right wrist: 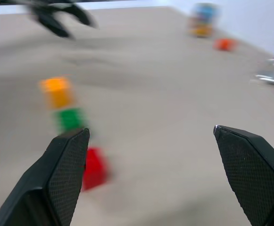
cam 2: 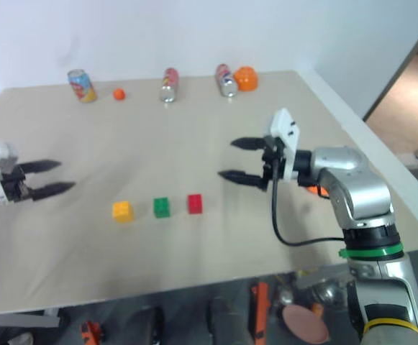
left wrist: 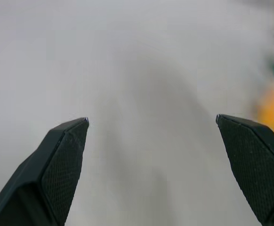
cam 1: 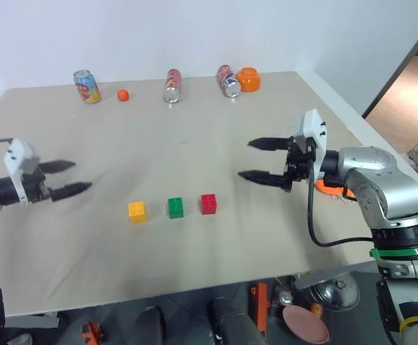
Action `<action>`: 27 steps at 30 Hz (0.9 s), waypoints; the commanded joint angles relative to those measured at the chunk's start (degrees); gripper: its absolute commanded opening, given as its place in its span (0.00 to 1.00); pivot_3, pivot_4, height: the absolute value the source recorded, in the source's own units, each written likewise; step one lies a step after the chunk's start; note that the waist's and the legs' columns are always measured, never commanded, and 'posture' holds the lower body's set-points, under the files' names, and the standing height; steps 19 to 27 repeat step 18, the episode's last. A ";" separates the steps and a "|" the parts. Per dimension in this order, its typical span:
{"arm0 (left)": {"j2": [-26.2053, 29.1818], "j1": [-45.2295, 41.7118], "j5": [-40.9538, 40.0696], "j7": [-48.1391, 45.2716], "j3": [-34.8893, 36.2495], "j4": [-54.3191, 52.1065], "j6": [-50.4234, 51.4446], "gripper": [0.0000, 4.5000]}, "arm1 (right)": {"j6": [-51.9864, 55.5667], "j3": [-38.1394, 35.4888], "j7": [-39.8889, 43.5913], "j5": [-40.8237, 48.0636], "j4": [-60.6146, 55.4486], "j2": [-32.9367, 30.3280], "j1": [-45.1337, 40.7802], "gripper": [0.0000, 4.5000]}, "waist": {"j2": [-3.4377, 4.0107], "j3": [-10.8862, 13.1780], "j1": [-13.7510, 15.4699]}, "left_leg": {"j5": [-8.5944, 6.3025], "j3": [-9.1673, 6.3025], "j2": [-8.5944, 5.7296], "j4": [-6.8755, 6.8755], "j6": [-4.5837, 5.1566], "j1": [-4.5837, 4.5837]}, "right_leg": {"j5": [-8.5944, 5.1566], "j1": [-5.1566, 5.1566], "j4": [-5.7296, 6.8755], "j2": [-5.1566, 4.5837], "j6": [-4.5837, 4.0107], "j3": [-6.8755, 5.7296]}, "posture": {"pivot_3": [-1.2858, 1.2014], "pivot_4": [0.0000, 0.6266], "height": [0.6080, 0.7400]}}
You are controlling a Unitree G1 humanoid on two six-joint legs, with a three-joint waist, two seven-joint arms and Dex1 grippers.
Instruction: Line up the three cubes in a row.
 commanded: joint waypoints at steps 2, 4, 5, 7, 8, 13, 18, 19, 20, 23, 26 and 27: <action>-9.00 10.55 -3.92 21.71 6.47 -24.47 11.10 1.00 | 0.17 -7.99 -15.81 -2.21 -4.39 4.58 6.80 0.97 | -0.03 -0.03 0.24 | -0.02 0.00 0.00 -0.05 -0.04 0.01 | -0.04 0.03 0.04 -0.06 0.03 0.00 | 0.52 0.24 1.00; -13.01 15.16 -6.54 27.55 7.67 -33.56 16.17 1.00 | 0.94 -9.46 -22.69 -4.11 -7.28 7.29 11.52 0.97 | -0.09 -0.06 0.34 | -0.06 -0.05 0.01 -0.07 -0.10 -0.06 | -0.10 0.02 0.03 -0.05 0.09 0.01 | 0.52 0.24 1.00; -14.77 17.14 -7.93 29.37 8.03 -37.10 17.76 1.00 | 1.02 -9.91 -26.05 -5.37 -8.36 8.67 13.66 0.97 | -0.09 -0.05 0.34 | -0.08 -0.05 0.00 -0.07 -0.14 -0.08 | -0.11 -0.01 0.03 -0.04 0.10 0.02 | 0.52 0.24 1.00; -17.87 20.53 -8.28 32.96 7.68 -42.07 18.81 1.00 | 1.10 -10.94 -33.21 -7.82 -9.94 12.10 17.06 0.97 | -0.10 -0.06 0.35 | -0.09 -0.05 -0.02 -0.06 -0.15 -0.10 | -0.10 -0.04 0.03 -0.05 0.10 0.05 | 0.52 0.24 1.00; -18.89 21.57 -8.14 34.12 7.22 -43.67 18.97 1.00 | 0.96 -11.33 -35.69 -8.74 -10.32 13.31 18.05 0.97 | -0.09 -0.06 0.33 | -0.09 -0.02 -0.04 -0.04 -0.16 -0.07 | -0.10 -0.03 0.04 -0.05 0.11 0.09 | 0.52 0.24 1.00; -22.78 23.72 -7.06 38.39 3.86 -48.87 19.64 1.00 | 0.05 -9.73 -46.13 -13.05 -14.04 20.69 23.23 0.97 | -0.10 -0.06 0.17 | 0.08 0.06 -0.07 0.01 -0.20 0.17 | 0.00 0.09 0.03 -0.01 -0.06 0.18 | 0.52 0.24 1.00; -26.22 22.84 -4.43 43.92 3.27 -48.90 17.48 1.00 | -0.83 -6.91 -49.03 -16.13 -14.35 23.83 24.36 0.97 | -0.10 -0.06 -0.09 | 0.10 0.08 -0.15 0.02 -0.18 0.78 | -0.08 0.57 -0.04 -0.02 -0.21 0.30 | 0.52 0.24 1.00; -26.22 22.84 -4.43 43.92 3.27 -48.90 17.48 1.00 | -0.83 -6.91 -49.03 -16.13 -14.35 23.83 24.36 0.97 | -0.10 -0.06 -0.09 | 0.10 0.08 -0.15 0.02 -0.18 0.78 | -0.08 0.57 -0.04 -0.02 -0.21 0.30 | 0.52 0.24 1.00; -26.22 22.84 -4.43 43.92 3.27 -48.90 17.48 1.00 | -0.83 -6.91 -49.03 -16.13 -14.35 23.83 24.36 0.97 | -0.10 -0.06 -0.09 | 0.10 0.08 -0.15 0.02 -0.18 0.78 | -0.08 0.57 -0.04 -0.02 -0.21 0.30 | 0.52 0.24 1.00; -26.22 22.84 -4.43 43.92 3.27 -48.90 17.48 1.00 | -0.83 -6.91 -49.03 -16.13 -14.35 23.83 24.36 0.97 | -0.10 -0.06 -0.09 | 0.10 0.08 -0.15 0.02 -0.18 0.78 | -0.08 0.57 -0.04 -0.02 -0.21 0.30 | 0.52 0.24 1.00; -26.22 22.84 -4.43 43.92 3.27 -48.90 17.48 1.00 | -0.83 -6.91 -49.03 -16.13 -14.35 23.83 24.36 0.97 | -0.10 -0.06 -0.09 | 0.10 0.08 -0.15 0.02 -0.18 0.78 | -0.08 0.57 -0.04 -0.02 -0.21 0.30 | 0.52 0.24 1.00; -26.22 22.84 -4.43 43.92 3.27 -48.90 17.48 1.00 | -0.83 -6.91 -49.03 -16.13 -14.35 23.83 24.36 0.97 | -0.10 -0.06 -0.09 | 0.10 0.08 -0.15 0.02 -0.18 0.78 | -0.08 0.57 -0.04 -0.02 -0.21 0.30 | 0.52 0.24 1.00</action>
